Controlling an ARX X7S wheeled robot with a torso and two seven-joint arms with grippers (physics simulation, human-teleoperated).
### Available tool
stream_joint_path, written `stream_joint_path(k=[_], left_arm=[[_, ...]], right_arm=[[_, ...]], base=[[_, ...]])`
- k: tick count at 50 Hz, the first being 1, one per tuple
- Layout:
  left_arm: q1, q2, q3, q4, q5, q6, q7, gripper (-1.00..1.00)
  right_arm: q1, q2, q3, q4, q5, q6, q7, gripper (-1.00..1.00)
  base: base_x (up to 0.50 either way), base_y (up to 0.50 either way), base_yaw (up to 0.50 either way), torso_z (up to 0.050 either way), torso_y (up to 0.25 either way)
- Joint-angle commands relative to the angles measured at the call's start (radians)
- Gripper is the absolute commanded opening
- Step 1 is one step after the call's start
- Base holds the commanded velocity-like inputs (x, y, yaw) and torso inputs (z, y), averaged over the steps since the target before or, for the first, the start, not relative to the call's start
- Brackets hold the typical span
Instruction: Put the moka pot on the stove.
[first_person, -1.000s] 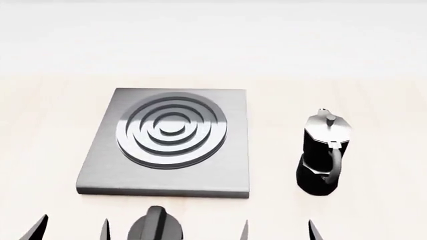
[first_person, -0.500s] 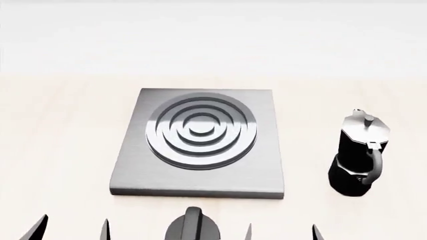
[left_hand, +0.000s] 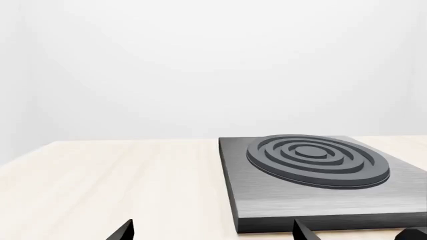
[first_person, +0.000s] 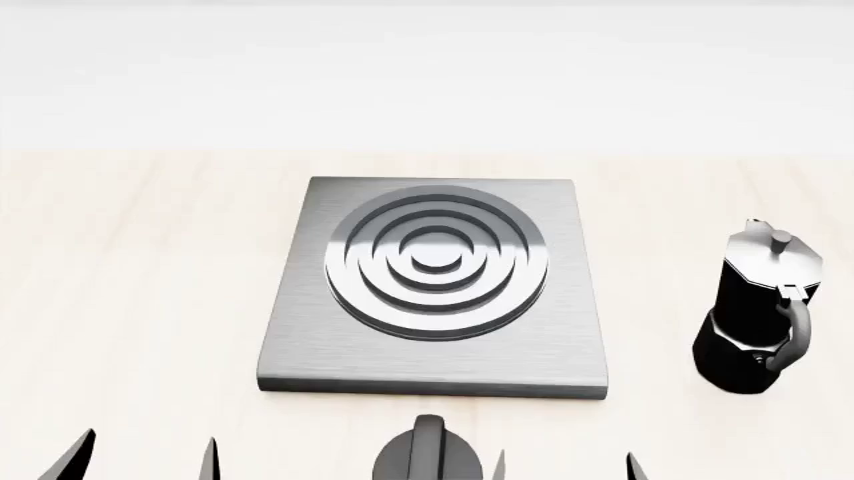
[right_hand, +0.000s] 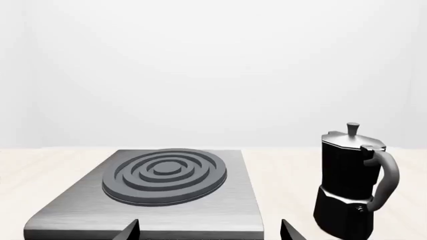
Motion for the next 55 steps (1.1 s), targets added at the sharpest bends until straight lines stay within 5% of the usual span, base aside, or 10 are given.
stream_joint_path(k=[1, 13, 14, 55], left_arm=[[-0.001, -0.004, 0.006, 0.000, -0.002, 0.001, -0.005, 1.00], [-0.003, -0.014, 0.017, 0.009, 0.004, -0.023, -0.009, 1.00], [0.028, 0.178, -0.230, 0.021, 0.180, -0.062, 0.218, 1.00], [0.025, 0.115, -0.152, 0.030, 0.145, -0.082, 0.134, 1.00]], right_arm=[[-0.003, 0.005, -0.001, 0.003, 0.010, -0.008, 0.003, 1.00], [-0.005, 0.009, -0.005, -0.006, 0.012, -0.008, 0.009, 1.00], [-0.037, -0.164, 0.156, 0.059, -0.177, 0.012, -0.187, 1.00], [0.252, -0.065, 0.196, -0.215, -0.064, 0.567, -0.100, 1.00]], base=[[0.00, 0.00, 0.00, 0.000, 0.000], [0.00, 0.00, 0.00, 0.000, 0.000], [0.00, 0.00, 0.00, 0.000, 0.000], [0.00, 0.00, 0.00, 0.000, 0.000]])
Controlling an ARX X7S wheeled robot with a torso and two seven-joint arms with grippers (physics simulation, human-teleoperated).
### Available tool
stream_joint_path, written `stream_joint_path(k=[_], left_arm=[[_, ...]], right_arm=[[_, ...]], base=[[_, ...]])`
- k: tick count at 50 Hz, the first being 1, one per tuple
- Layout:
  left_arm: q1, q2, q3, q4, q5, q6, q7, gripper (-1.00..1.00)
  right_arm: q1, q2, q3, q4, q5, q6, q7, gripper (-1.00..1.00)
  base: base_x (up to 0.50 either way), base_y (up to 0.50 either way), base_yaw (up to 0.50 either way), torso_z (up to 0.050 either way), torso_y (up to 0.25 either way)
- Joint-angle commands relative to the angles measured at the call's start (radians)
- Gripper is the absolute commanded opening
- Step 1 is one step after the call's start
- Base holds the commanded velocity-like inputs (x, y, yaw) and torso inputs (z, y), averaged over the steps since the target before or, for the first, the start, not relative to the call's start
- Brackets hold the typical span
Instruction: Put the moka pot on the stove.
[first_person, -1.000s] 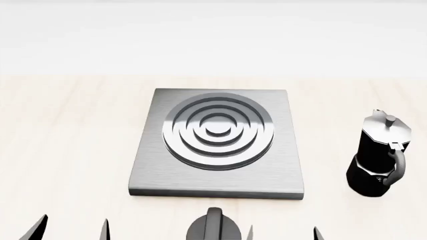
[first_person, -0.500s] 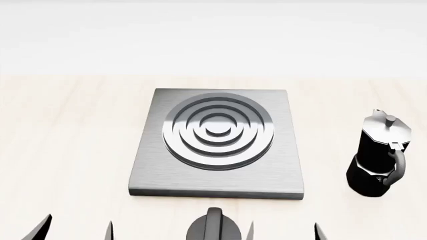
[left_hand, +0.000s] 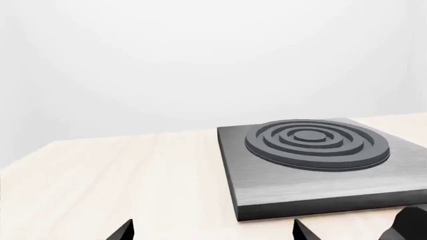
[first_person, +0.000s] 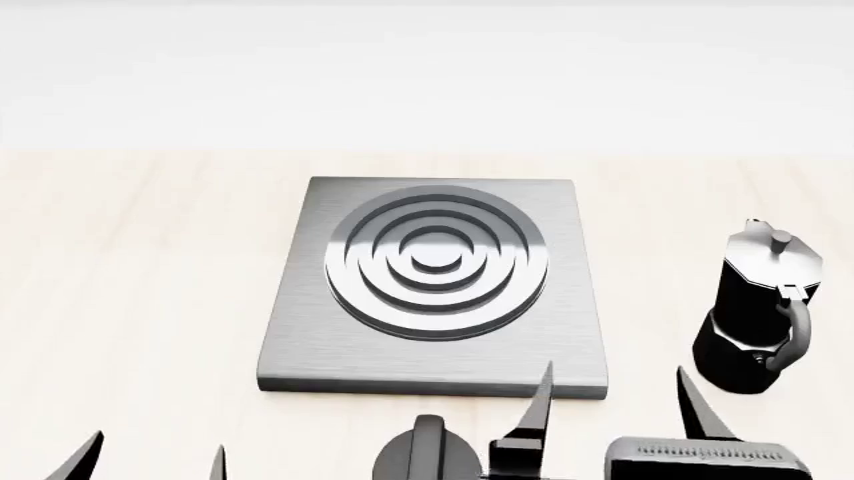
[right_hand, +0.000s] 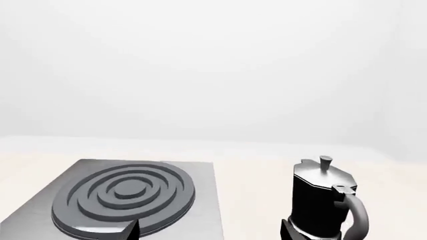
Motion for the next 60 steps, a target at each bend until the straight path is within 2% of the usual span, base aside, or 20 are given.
stream_joint_path(k=[1, 31, 49, 60], left_arm=[[0.001, -0.001, 0.002, -0.005, -0.011, 0.012, -0.012, 1.00], [-0.002, -0.028, 0.035, -0.004, -0.040, 0.009, -0.052, 1.00], [-0.005, -0.042, 0.052, -0.005, -0.053, 0.012, -0.068, 1.00], [-0.006, -0.049, 0.062, -0.005, -0.059, 0.013, -0.076, 1.00]], right_arm=[[0.072, 0.018, 0.015, -0.063, 0.002, 0.143, 0.017, 1.00], [0.257, 0.088, 0.073, -0.288, 0.039, 0.535, 0.058, 1.00], [0.329, 0.127, 0.145, -0.354, 0.072, 0.682, 0.054, 1.00], [0.333, 0.134, 0.215, -0.321, 0.110, 0.691, 0.020, 1.00]], base=[[0.00, 0.00, 0.00, 0.000, 0.000], [0.00, 0.00, 0.00, 0.000, 0.000], [0.00, 0.00, 0.00, 0.000, 0.000], [0.00, 0.00, 0.00, 0.000, 0.000]])
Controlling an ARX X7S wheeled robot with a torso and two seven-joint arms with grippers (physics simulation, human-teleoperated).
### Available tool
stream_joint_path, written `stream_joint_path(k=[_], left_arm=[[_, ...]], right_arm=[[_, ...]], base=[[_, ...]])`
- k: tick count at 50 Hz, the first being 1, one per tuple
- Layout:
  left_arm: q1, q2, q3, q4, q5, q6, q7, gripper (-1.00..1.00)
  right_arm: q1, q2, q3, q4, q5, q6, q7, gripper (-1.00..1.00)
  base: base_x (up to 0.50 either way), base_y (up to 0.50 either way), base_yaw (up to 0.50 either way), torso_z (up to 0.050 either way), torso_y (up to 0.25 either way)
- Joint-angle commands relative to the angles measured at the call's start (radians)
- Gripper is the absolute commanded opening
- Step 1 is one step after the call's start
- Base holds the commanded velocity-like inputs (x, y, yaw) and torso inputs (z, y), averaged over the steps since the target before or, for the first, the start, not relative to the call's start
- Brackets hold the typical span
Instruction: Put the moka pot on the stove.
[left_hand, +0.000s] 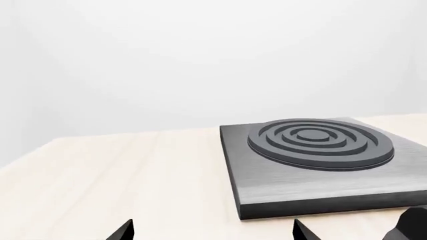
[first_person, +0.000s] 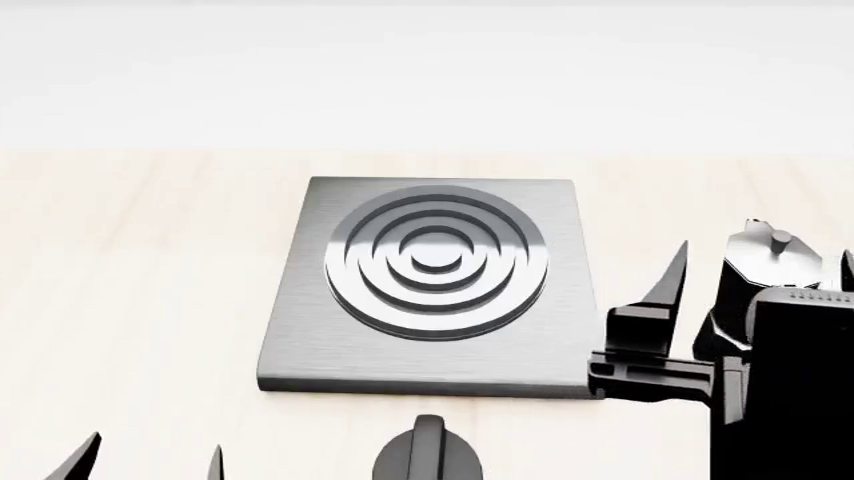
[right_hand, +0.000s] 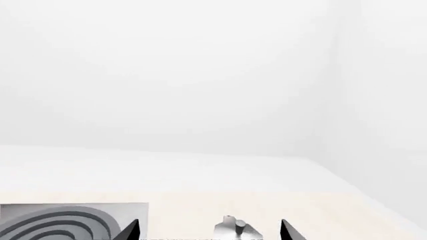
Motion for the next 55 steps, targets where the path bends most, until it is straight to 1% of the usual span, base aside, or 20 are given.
stream_joint_path(k=[1, 6, 11, 12, 14, 15, 16, 17, 18, 21, 23, 24, 26, 27, 28, 30, 32, 45, 55], left_arm=[[0.000, 0.000, 0.001, -0.006, -0.009, 0.016, -0.008, 1.00], [0.000, -0.003, 0.004, -0.006, -0.012, 0.016, -0.012, 1.00], [-0.001, -0.006, 0.008, -0.007, -0.014, 0.017, -0.016, 1.00], [-0.001, -0.007, 0.009, -0.007, -0.015, 0.017, -0.017, 1.00], [-0.001, -0.008, 0.010, -0.007, -0.015, 0.017, -0.018, 1.00], [-0.001, -0.008, 0.011, -0.007, -0.016, 0.017, -0.019, 1.00], [-0.002, -0.009, 0.012, -0.007, -0.016, 0.017, -0.020, 1.00], [-0.002, -0.010, 0.013, -0.007, -0.017, 0.017, -0.020, 1.00], [-0.002, -0.010, 0.013, -0.007, -0.017, 0.017, -0.021, 1.00], [-0.002, -0.012, 0.016, -0.007, -0.019, 0.018, -0.023, 1.00], [-0.002, -0.013, 0.017, -0.007, -0.020, 0.018, -0.025, 1.00], [-0.002, -0.013, 0.018, -0.007, -0.020, 0.018, -0.025, 1.00], [-0.003, -0.014, 0.019, -0.007, -0.021, 0.018, -0.027, 1.00], [-0.003, -0.015, 0.020, -0.007, -0.021, 0.018, -0.027, 1.00], [-0.003, -0.016, 0.020, -0.007, -0.022, 0.019, -0.028, 1.00], [-0.003, -0.017, 0.022, -0.007, -0.023, 0.019, -0.029, 1.00], [-0.003, -0.018, 0.023, -0.007, -0.023, 0.019, -0.031, 1.00], [-0.005, -0.024, 0.032, -0.008, -0.029, 0.020, -0.039, 1.00], [-0.006, -0.030, 0.039, -0.008, -0.032, 0.021, -0.045, 1.00]], right_arm=[[0.020, 0.010, 0.067, 0.019, 0.029, 0.039, -0.029, 1.00], [0.016, 0.012, 0.103, 0.040, 0.049, 0.040, -0.048, 1.00], [-0.002, 0.005, 0.155, 0.079, 0.063, 0.003, -0.064, 1.00], [0.017, 0.006, 0.166, 0.073, 0.074, 0.034, -0.064, 1.00], [-0.009, 0.002, 0.179, 0.093, 0.076, -0.004, -0.077, 1.00], [0.006, 0.001, 0.193, 0.086, 0.089, 0.021, -0.078, 1.00], [-0.009, -0.005, 0.206, 0.098, 0.092, 0.000, -0.085, 1.00], [0.006, 0.000, 0.219, 0.091, 0.103, 0.029, -0.087, 1.00], [-0.013, -0.005, 0.228, 0.106, 0.102, 0.002, -0.093, 1.00], [0.008, -0.003, 0.255, 0.091, 0.125, 0.051, -0.095, 1.00], [0.009, -0.005, 0.266, 0.095, 0.133, 0.056, -0.100, 1.00], [-0.015, -0.009, 0.268, 0.117, 0.127, 0.016, -0.109, 1.00], [0.000, -0.002, 0.269, 0.109, 0.137, 0.047, -0.108, 1.00], [-0.027, -0.009, 0.267, 0.130, 0.127, 0.003, -0.114, 1.00], [-0.014, -0.005, 0.270, 0.126, 0.134, 0.024, -0.114, 1.00], [-0.037, -0.011, 0.265, 0.146, 0.127, -0.010, -0.120, 1.00], [-0.011, -0.004, 0.273, 0.139, 0.142, 0.032, -0.118, 1.00], [-0.034, -0.007, 0.217, 0.327, 0.119, -0.126, -0.177, 1.00], [-0.043, -0.012, 0.236, 0.423, 0.137, -0.208, -0.223, 1.00]], base=[[0.00, 0.00, 0.00, 0.000, 0.000], [0.00, 0.00, 0.00, 0.000, 0.000], [0.00, 0.00, 0.00, 0.000, 0.000], [0.00, 0.00, 0.00, 0.000, 0.000], [0.00, 0.00, 0.00, 0.000, 0.000], [0.00, 0.00, 0.00, 0.000, 0.000], [0.00, 0.00, 0.00, 0.000, 0.000], [0.00, 0.00, 0.00, 0.000, 0.000], [0.00, 0.00, 0.00, 0.000, 0.000], [0.00, 0.00, 0.00, 0.000, 0.000], [0.00, 0.00, 0.00, 0.000, 0.000], [0.00, 0.00, 0.00, 0.000, 0.000], [0.00, 0.00, 0.00, 0.000, 0.000], [0.00, 0.00, 0.00, 0.000, 0.000], [0.00, 0.00, 0.00, 0.000, 0.000], [0.00, 0.00, 0.00, 0.000, 0.000], [0.00, 0.00, 0.00, 0.000, 0.000], [0.00, 0.00, 0.00, 0.000, 0.000], [0.00, 0.00, 0.00, 0.000, 0.000]])
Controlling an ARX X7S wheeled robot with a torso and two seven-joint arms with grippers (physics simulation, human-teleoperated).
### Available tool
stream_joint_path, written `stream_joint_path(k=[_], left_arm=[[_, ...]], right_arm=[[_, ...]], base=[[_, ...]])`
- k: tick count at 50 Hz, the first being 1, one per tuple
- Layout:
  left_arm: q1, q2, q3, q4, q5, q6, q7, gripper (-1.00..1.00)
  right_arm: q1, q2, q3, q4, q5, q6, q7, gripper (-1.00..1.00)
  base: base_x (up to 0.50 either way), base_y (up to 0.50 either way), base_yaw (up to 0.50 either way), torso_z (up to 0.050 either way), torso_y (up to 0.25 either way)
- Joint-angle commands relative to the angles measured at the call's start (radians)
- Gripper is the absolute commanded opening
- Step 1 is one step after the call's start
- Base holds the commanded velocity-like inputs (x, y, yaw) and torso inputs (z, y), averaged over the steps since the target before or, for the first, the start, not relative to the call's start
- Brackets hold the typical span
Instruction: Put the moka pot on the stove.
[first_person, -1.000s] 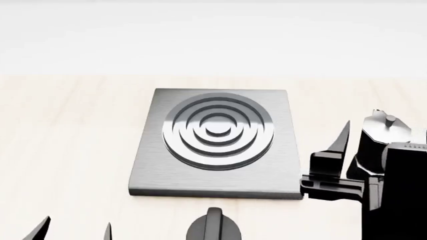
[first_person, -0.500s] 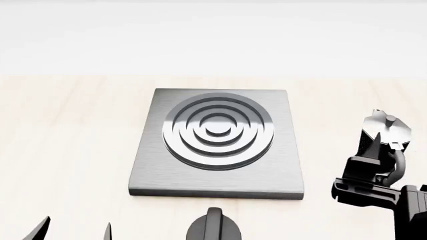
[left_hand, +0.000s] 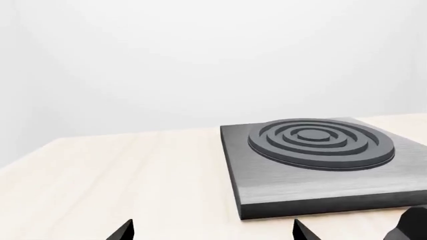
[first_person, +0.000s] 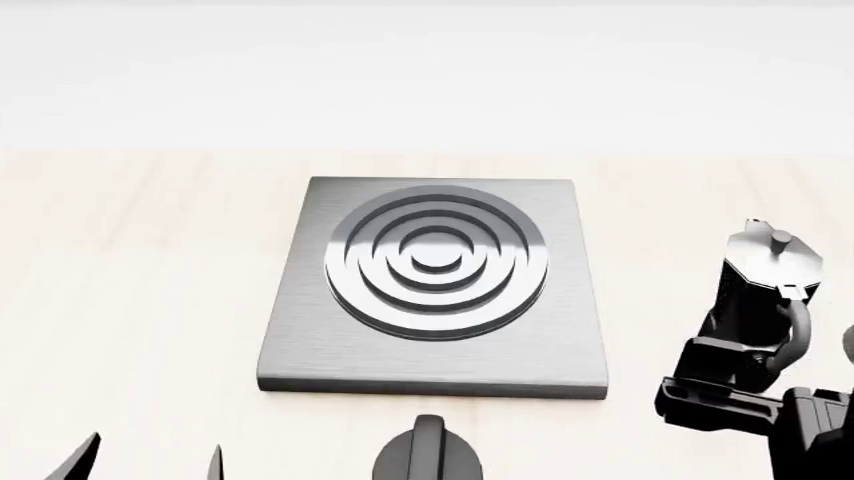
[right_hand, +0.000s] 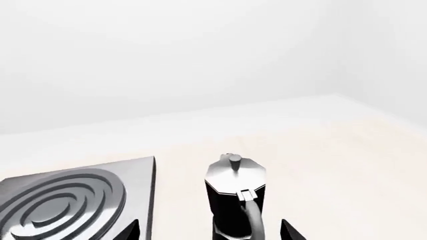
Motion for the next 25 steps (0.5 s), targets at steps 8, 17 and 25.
stream_joint_path(k=[8, 17, 25], left_arm=[[-0.001, -0.001, 0.002, -0.007, -0.009, 0.017, -0.010, 1.00], [-0.002, -0.005, 0.008, -0.007, -0.011, 0.018, -0.016, 1.00], [-0.002, -0.008, 0.012, -0.007, -0.015, 0.019, -0.020, 1.00]], right_arm=[[-0.003, -0.008, 0.015, 0.144, 0.008, -0.104, -0.053, 1.00], [0.025, -0.004, 0.000, 0.239, -0.004, -0.155, -0.067, 1.00], [0.078, -0.002, -0.042, 0.344, -0.038, -0.202, -0.065, 1.00]], base=[[0.00, 0.00, 0.00, 0.000, 0.000], [0.00, 0.00, 0.00, 0.000, 0.000], [0.00, 0.00, 0.00, 0.000, 0.000]])
